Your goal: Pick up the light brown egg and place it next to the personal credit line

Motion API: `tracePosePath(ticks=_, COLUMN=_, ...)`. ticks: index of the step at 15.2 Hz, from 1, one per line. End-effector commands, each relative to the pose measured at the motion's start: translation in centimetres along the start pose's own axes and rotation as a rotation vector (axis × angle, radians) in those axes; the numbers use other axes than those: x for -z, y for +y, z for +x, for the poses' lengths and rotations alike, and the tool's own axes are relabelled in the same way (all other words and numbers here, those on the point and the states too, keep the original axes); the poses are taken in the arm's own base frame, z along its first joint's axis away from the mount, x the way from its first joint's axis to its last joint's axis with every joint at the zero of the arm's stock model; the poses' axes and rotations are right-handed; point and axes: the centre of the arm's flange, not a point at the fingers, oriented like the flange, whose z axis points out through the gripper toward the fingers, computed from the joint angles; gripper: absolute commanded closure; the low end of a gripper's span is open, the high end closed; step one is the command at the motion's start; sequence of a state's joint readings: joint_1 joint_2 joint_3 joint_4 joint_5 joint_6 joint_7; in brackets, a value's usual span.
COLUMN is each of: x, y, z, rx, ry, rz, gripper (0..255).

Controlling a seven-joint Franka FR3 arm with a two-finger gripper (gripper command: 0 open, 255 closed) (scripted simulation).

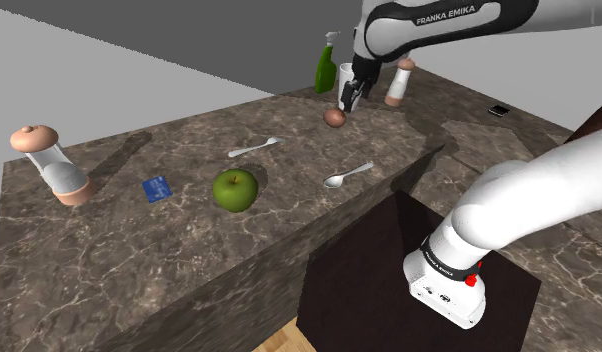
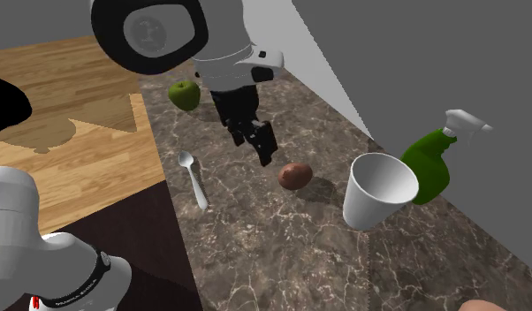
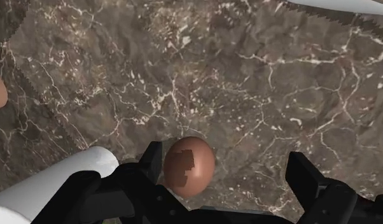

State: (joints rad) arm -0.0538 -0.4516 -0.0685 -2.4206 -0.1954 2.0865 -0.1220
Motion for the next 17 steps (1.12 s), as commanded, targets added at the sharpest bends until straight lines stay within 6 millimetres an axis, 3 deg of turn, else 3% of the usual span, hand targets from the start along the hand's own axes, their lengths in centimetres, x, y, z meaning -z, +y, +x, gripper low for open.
tracePosePath(ticks=1, x=-2.1, y=0.8, z=1.6, rx=0.013, ry=0.006, rz=-0.004, gripper=0)
tracePosePath(ticks=7, x=-8.2, y=2.7, z=5.7, rx=0.049, ry=0.018, rz=-0.014, gripper=0)
tracePosePath(ticks=14, x=-11.9, y=2.8, z=5.7, rx=0.049, ry=0.018, rz=-0.014, gripper=0)
tracePosePath(ticks=17, x=-12.2, y=2.8, z=5.7, rx=0.049, ry=0.018, rz=-0.014, gripper=0)
